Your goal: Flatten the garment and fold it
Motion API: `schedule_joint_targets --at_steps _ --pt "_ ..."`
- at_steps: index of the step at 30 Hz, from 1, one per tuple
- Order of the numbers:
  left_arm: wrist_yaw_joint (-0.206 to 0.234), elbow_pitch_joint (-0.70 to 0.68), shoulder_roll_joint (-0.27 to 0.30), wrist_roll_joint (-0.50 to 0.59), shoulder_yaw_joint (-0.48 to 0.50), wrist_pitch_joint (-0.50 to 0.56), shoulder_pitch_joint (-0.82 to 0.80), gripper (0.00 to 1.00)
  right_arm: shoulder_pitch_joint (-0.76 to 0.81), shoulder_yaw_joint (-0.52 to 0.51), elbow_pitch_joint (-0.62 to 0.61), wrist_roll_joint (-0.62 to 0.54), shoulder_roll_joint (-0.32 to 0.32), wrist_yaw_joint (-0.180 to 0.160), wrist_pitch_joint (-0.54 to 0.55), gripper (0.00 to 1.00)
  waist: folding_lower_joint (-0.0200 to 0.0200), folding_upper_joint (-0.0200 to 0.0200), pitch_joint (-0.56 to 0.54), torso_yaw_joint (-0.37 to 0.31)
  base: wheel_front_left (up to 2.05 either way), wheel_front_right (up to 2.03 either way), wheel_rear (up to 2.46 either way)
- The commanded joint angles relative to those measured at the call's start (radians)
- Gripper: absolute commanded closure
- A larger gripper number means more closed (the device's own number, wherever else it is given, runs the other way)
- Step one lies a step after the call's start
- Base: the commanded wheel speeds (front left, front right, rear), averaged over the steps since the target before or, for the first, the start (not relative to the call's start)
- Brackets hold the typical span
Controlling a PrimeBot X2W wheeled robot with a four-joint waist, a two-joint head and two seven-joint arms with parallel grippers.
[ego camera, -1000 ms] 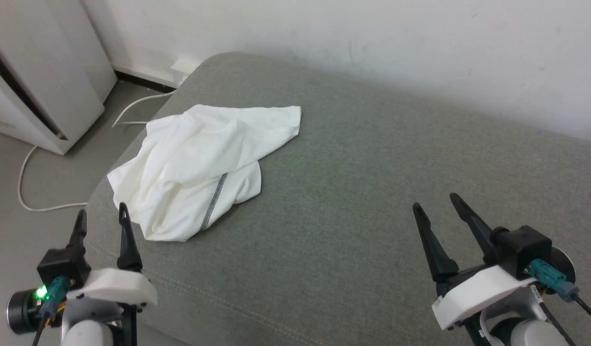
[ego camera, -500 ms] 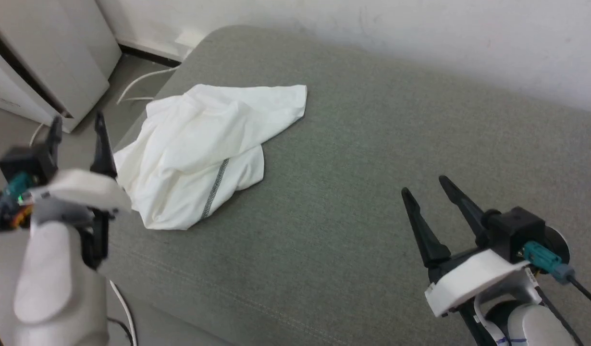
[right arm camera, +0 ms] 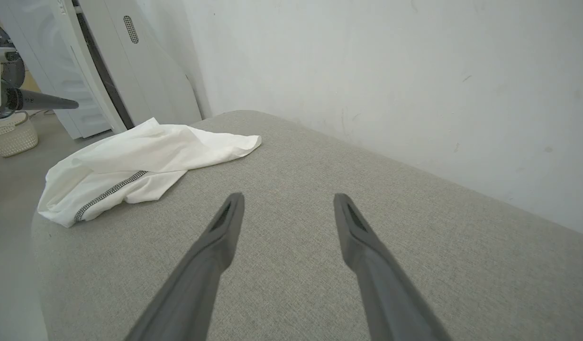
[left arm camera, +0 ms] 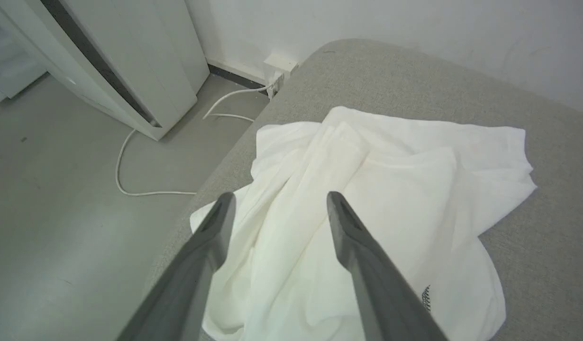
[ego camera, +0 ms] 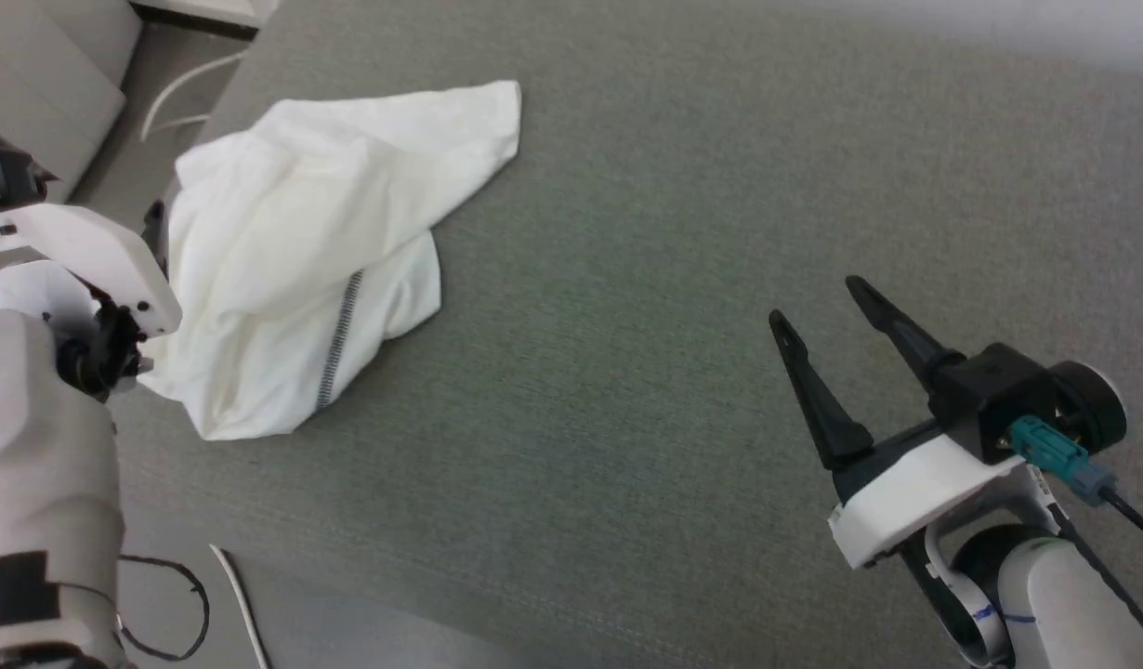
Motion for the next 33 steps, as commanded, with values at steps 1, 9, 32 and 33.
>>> schedule_joint_targets --at_steps 1,9,32,33 --pt "-0.006 0.022 0.011 -0.011 -0.001 0.012 -0.026 0.00 -0.020 0.005 -0.011 -0.002 -0.005 -0.002 0.005 0.00 -0.0003 0.0000 0.062 -0.047 0.00 0.00 0.00" --pt "-0.016 0.201 0.048 -0.095 -0.030 0.223 -0.099 0.00 -0.057 0.024 -0.058 -0.010 -0.041 -0.002 0.039 0.00 -0.0003 0.0000 0.145 -0.078 0.00 0.00 0.00" --pt "0.055 0.288 0.095 -0.063 -0.113 0.332 -0.112 1.00 -0.057 0.018 -0.033 0.005 -0.037 -0.002 0.024 0.00 -0.0003 0.0000 0.086 -0.121 0.00 0.00 0.00" --pt "0.059 0.271 0.103 -0.050 -0.123 0.295 -0.116 1.00 -0.053 0.019 -0.027 0.005 -0.037 -0.002 0.019 0.00 -0.0003 0.0000 0.071 -0.119 0.00 0.00 0.00"
